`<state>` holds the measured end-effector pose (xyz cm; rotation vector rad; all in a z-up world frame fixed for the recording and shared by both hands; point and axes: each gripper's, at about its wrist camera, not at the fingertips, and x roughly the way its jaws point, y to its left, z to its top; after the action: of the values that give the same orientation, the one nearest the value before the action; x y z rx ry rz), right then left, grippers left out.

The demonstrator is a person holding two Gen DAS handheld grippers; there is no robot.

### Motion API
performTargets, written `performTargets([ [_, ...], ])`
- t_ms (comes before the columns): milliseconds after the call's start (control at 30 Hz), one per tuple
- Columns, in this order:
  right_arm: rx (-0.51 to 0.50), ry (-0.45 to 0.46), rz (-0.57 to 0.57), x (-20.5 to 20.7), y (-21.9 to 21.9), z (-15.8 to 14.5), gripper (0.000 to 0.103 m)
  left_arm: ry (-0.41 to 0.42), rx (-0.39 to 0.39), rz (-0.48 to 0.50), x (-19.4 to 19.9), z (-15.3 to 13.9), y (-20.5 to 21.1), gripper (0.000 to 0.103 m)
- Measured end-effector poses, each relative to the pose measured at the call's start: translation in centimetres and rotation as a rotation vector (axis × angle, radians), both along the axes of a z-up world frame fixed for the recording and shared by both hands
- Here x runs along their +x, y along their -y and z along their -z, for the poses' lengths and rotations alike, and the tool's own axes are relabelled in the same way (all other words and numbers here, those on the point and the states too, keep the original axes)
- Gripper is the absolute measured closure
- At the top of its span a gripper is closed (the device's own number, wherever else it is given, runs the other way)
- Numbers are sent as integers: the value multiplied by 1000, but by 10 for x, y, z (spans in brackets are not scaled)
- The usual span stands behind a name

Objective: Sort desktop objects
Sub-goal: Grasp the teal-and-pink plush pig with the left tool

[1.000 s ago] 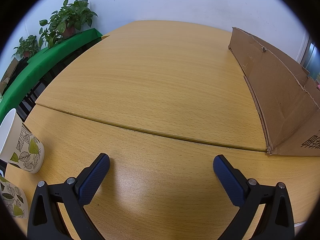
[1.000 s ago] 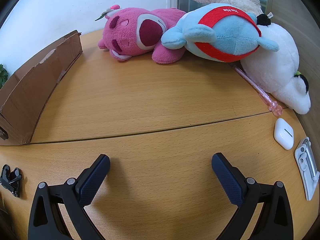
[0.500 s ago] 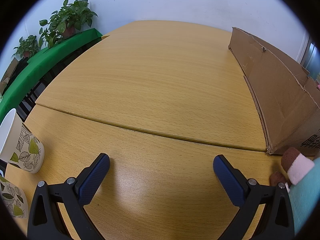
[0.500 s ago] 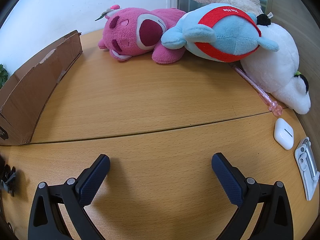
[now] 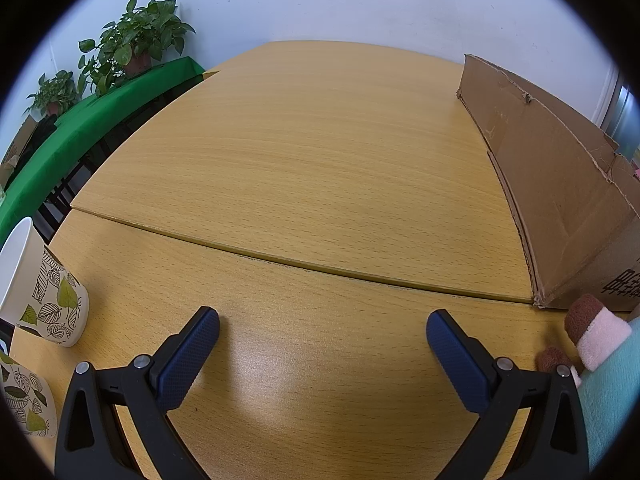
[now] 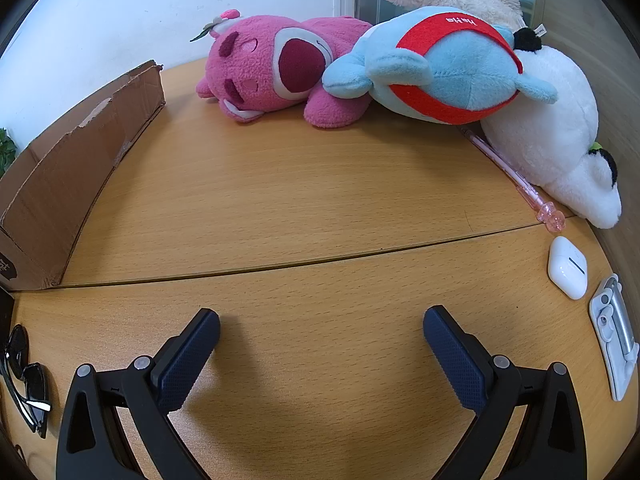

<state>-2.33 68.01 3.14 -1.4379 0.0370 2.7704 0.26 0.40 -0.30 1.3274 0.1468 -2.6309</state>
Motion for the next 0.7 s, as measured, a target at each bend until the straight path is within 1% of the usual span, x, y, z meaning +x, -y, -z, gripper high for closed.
performTargets([
  [100, 3, 0, 33, -3, 2, 0, 0, 0, 0, 0, 0, 0, 0, 0],
  [233, 3, 0, 38, -2, 5, 0, 0, 0, 3, 4, -9, -2, 4, 0],
  [267, 3, 0, 40, -2, 6, 0, 0, 0, 1, 8, -5, -2, 5, 0],
  [300, 3, 0, 43, 1, 6, 0, 0, -1, 0, 0, -2, -2, 5, 0],
  [333, 3, 2, 40, 8, 10, -1, 0, -4, 3, -47, 0, -3, 6, 0],
  [400, 6, 27, 22, 18, 14, -2, 0, -22, 29, -93, 10, -10, 6, 1],
  [433, 25, 35, 23, 24, 17, -4, 0, -47, 54, -88, 18, -19, 4, 1],
  [467, 90, 26, 26, 34, 24, -9, 0, -84, 72, -65, 28, -33, -2, 1],
  [500, 153, -2, 12, 45, 32, -18, 0, -118, 74, -44, 38, -48, -8, 1],
  [533, 196, -33, -14, 55, 40, -28, 0, -156, 68, -19, 48, -67, -17, 1],
  [600, 249, -118, -71, 77, 62, -58, 0, -220, 65, 51, 64, -102, -38, 0],
  [633, 249, -176, -107, 90, 76, -81, 0, -230, 57, 92, 69, -114, -50, 0],
  [667, 238, -223, -136, 99, 87, -99, 0, -237, 76, 137, 72, -124, -61, 0],
  [700, 207, -296, -181, 114, 106, -126, 0, -232, 89, 177, 73, -128, -72, 0],
])
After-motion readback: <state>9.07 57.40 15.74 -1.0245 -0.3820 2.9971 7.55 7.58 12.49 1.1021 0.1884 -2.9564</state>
